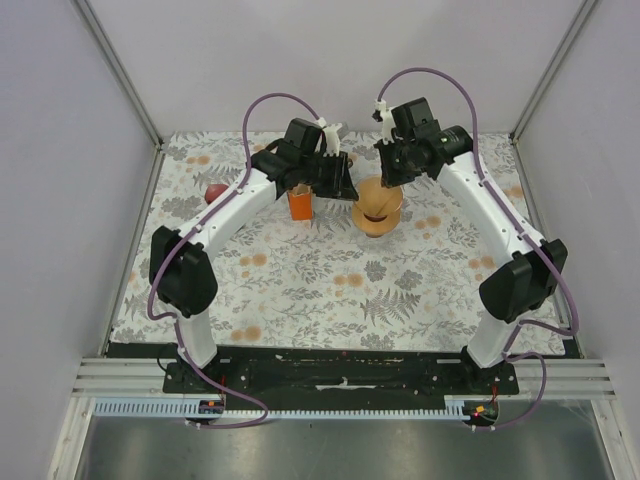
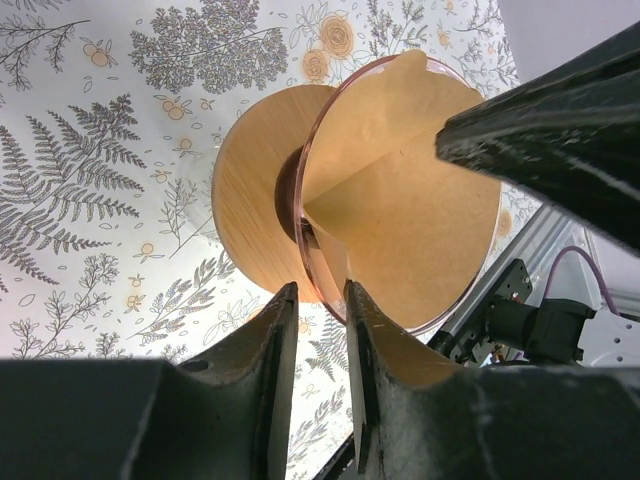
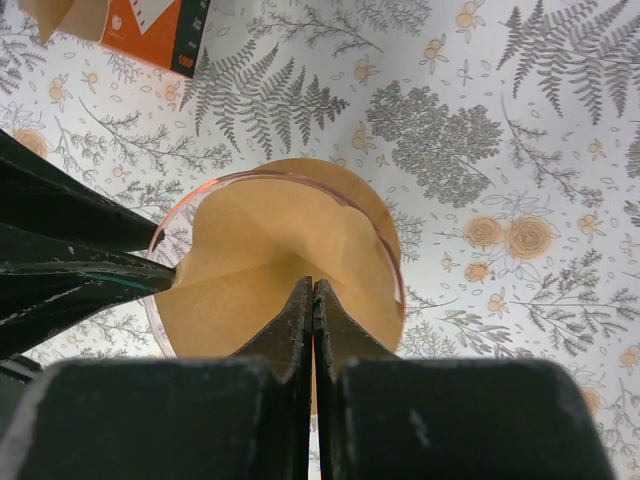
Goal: Place the coffee filter in the dripper
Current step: Place the coffee filter in the coffee dripper, then pick up the coffee dripper from the center of the board.
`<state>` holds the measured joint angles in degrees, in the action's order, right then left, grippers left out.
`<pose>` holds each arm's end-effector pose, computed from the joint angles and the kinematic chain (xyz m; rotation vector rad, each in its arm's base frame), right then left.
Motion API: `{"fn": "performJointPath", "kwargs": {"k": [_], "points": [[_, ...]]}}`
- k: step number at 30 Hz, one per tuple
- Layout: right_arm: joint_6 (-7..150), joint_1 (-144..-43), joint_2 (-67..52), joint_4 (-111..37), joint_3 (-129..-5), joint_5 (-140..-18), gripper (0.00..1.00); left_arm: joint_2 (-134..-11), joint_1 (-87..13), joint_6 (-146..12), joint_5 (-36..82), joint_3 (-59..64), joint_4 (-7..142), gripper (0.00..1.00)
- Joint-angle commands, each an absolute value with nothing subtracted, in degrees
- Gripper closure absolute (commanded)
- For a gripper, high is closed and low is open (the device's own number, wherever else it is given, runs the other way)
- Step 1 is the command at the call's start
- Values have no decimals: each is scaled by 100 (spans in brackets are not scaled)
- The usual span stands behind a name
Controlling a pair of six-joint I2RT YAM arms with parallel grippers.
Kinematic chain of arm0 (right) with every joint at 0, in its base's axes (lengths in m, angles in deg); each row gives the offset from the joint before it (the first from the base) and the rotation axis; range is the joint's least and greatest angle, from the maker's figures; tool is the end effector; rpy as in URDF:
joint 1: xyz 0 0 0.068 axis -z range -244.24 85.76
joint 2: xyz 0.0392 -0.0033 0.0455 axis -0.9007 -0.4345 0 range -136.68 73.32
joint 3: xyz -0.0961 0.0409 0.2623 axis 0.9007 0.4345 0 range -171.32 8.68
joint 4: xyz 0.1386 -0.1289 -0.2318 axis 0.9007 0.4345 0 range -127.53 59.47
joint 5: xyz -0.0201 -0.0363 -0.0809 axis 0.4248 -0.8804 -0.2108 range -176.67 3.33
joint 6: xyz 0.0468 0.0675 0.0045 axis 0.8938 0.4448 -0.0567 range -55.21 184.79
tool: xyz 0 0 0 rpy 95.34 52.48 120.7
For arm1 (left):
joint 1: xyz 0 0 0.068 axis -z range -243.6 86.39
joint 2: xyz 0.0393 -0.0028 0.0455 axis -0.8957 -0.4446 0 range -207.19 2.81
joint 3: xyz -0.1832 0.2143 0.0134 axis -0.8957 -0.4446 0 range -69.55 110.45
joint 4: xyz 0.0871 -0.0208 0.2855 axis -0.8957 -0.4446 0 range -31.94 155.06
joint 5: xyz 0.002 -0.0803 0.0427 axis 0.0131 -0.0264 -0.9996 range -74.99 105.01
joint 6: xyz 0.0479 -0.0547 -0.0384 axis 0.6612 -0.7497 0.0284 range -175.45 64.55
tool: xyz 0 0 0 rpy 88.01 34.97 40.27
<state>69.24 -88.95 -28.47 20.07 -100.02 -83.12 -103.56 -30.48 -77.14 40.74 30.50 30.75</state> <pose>0.4013 0.1896 0.3629 -0.4625 2.4330 0.2970 0.3952 -0.2949 0.3143 0.4876 2.3522 -0.9899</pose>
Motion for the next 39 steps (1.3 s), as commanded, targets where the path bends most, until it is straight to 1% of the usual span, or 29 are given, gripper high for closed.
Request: {"fn": "performJointPath", "kwargs": {"k": [1,5,15,20,22,23,26,27,28,32,33,34,35,37,39], "points": [[6805,-8780,-2512,1951,-10224,-8412,100,-10424,-3021,-7566,4050,3284,3043,64],[6787,-8736,-2476,1925,-10197,-8351,98,-10416,-3021,-7522,4076,3521,2973,56],[6813,-8727,-2459,1898,-10144,-8272,96,-10345,-3021,-7443,4164,3574,2885,46],[6804,-8736,-2380,1898,-10197,-8263,95,-10345,-3047,-7294,4041,3863,2797,41],[6761,-8718,-2310,1890,-10241,-8289,91,-10371,-3064,-7110,3980,4117,2727,39],[6743,-8692,-2274,1890,-10267,-8324,87,-10372,-3073,-7031,3945,4267,2674,37],[6664,-8596,-2125,1811,-10294,-8535,65,-10363,-3161,-6732,3813,4645,2542,33],[6647,-8526,-2029,1767,-10285,-8596,56,-10328,-3213,-6670,3760,4725,2516,33],[6629,-8464,-1958,1714,-10267,-8632,50,-10293,-3301,-6635,3751,4760,2498,32],[6585,-8113,-1528,1337,-9961,-8763,21,-9986,-3880,-6538,3751,4594,2402,29],[6594,-7964,-1388,1197,-9812,-8781,12,-9854,-4047,-6442,3699,4507,2314,28],[6585,-7867,-1273,1056,-9628,-8782,7,-9705,-4232,-6285,3620,4419,2218,28],[6611,-7727,-1098,898,-9417,-8764,2,-9530,-4381,-6100,3471,4244,2173,27],[6751,-7437,-825,529,-8943,-8685,2,-9126,-4663,-5757,3120,3770,2207,26],[6997,-7094,-518,72,-8406,-8352,2,-8704,-4979,-5554,2882,3225,2383,24]]}}
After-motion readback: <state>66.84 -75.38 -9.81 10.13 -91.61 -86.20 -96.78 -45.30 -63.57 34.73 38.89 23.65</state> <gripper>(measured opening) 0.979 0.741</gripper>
